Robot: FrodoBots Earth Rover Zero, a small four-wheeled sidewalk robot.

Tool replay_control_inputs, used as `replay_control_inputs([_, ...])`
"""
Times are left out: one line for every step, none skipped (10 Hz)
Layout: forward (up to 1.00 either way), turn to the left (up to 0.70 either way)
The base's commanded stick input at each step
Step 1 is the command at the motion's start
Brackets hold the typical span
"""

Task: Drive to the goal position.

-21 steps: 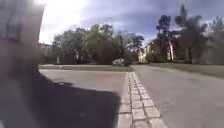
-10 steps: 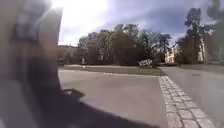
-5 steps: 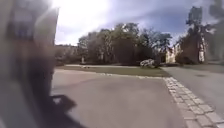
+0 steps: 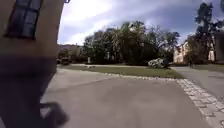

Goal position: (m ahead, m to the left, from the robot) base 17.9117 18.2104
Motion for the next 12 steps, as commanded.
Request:
replay_control_inputs([1.0, 0.01])
replay_control_inputs([1.0, 0.01])
replay_control_inputs([1.0, 0.01])
replay_control_inputs([1.0, 0.01])
replay_control_inputs([1.0, 0.01])
replay_control_inputs([1.0, 0.01])
replay_control_inputs([1.0, 0.01])
replay_control_inputs([1.0, 0.01])
replay_control_inputs([1.0, 0.01])
replay_control_inputs([1.0, 0.01])
replay_control_inputs([1.0, 0.01])
replay_control_inputs([1.0, 0.01])
